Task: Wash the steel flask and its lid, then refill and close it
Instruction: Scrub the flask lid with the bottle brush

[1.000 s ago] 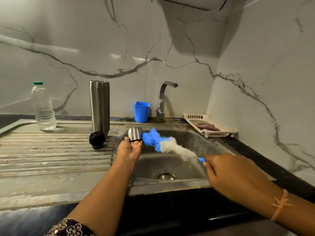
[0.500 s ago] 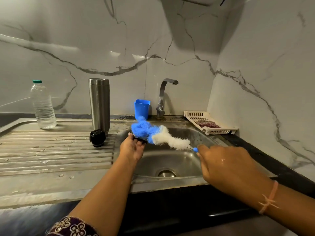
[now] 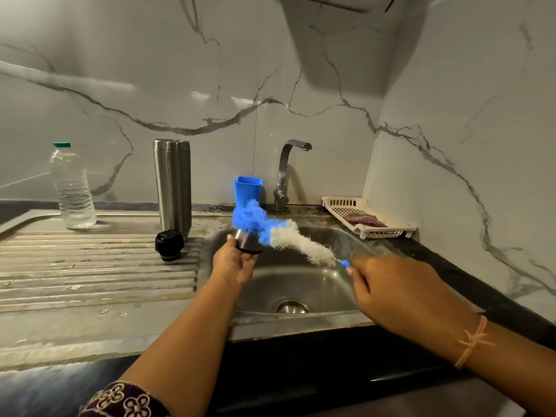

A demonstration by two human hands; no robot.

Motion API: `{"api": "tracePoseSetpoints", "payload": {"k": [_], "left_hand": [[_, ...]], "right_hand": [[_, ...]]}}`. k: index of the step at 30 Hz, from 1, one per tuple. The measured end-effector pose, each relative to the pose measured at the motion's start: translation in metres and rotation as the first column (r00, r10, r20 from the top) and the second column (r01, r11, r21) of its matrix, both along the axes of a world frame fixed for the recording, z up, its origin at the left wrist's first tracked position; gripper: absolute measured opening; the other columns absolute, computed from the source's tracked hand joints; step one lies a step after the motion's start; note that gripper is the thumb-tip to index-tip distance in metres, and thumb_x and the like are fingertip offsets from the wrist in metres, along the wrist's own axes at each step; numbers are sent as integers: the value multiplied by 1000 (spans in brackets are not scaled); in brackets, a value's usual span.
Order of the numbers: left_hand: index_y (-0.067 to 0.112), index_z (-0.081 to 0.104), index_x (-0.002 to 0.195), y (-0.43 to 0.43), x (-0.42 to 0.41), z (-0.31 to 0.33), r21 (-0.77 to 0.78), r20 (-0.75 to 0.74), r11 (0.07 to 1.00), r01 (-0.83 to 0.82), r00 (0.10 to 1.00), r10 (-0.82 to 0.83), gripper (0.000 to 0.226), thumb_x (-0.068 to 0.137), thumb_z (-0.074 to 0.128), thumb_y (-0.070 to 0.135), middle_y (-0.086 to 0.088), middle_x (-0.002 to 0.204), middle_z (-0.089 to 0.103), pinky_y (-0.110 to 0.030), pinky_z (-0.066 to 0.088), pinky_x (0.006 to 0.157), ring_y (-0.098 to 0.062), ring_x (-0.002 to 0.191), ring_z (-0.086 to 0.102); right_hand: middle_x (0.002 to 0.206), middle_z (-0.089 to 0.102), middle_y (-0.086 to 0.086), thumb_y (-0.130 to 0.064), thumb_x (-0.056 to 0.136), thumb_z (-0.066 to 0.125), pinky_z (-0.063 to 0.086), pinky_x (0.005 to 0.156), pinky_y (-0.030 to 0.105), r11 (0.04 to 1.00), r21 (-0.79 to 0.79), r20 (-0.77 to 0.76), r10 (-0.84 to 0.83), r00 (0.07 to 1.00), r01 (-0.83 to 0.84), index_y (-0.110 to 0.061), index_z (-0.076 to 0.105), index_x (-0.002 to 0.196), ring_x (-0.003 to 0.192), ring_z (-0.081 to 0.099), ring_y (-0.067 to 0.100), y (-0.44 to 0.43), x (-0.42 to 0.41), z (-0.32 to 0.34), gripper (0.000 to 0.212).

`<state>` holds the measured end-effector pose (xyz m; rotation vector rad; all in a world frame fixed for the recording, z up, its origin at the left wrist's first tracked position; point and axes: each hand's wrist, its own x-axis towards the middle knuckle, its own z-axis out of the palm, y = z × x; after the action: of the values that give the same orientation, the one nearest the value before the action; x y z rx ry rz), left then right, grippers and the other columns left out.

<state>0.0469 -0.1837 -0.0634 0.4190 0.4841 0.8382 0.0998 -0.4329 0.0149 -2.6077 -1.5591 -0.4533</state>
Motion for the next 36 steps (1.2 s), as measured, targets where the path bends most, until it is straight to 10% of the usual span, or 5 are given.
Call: {"api": "tracePoseSetpoints", "payload": {"k": [10,15,22,30,36], "left_hand": [[5,39,140,8,-4,-1,-61,87,997,-41,995,46,40,105,30,22,-17,138,50,-43,37,106,-29,127,49],[3,49,127,-12,5,4,68,-13,993,98,995,-97,33,103,36,22,-16,106,65,-45,46,90,-29,99,63],[7,37,142,14,-1,-2,-76,94,995,-65,993,72,41,105,28,22,-17,140,48,-43,36,108,-29,129,47],[6,51,118,-15,5,5,102,-42,989,105,994,-102,27,103,37,24,-14,98,65,-41,46,92,-25,96,63],[7,40,138,13,-2,-3,-84,118,995,-58,991,68,38,105,29,22,-18,137,51,-43,40,104,-29,125,52]], "right_hand": [[78,60,-4,-35,100,30,52,73,36,1000,12,-53,-3,999,4,-25,54,101,73,60,14,2,-2,-9,27],[75,59,-5,-33,100,30,53,72,34,998,57,-25,-7,1000,9,-24,55,104,69,58,12,12,5,-2,27],[76,59,-5,-35,100,31,53,76,36,1000,2,-112,-18,994,18,-25,56,98,74,60,13,8,1,-15,26],[70,55,-4,-32,99,33,53,68,34,995,87,-48,-40,998,44,-21,59,96,67,57,15,27,11,-1,29],[78,60,-5,-36,100,33,53,76,34,999,22,-144,-25,989,28,-25,58,99,74,60,12,12,4,-18,28]]}}
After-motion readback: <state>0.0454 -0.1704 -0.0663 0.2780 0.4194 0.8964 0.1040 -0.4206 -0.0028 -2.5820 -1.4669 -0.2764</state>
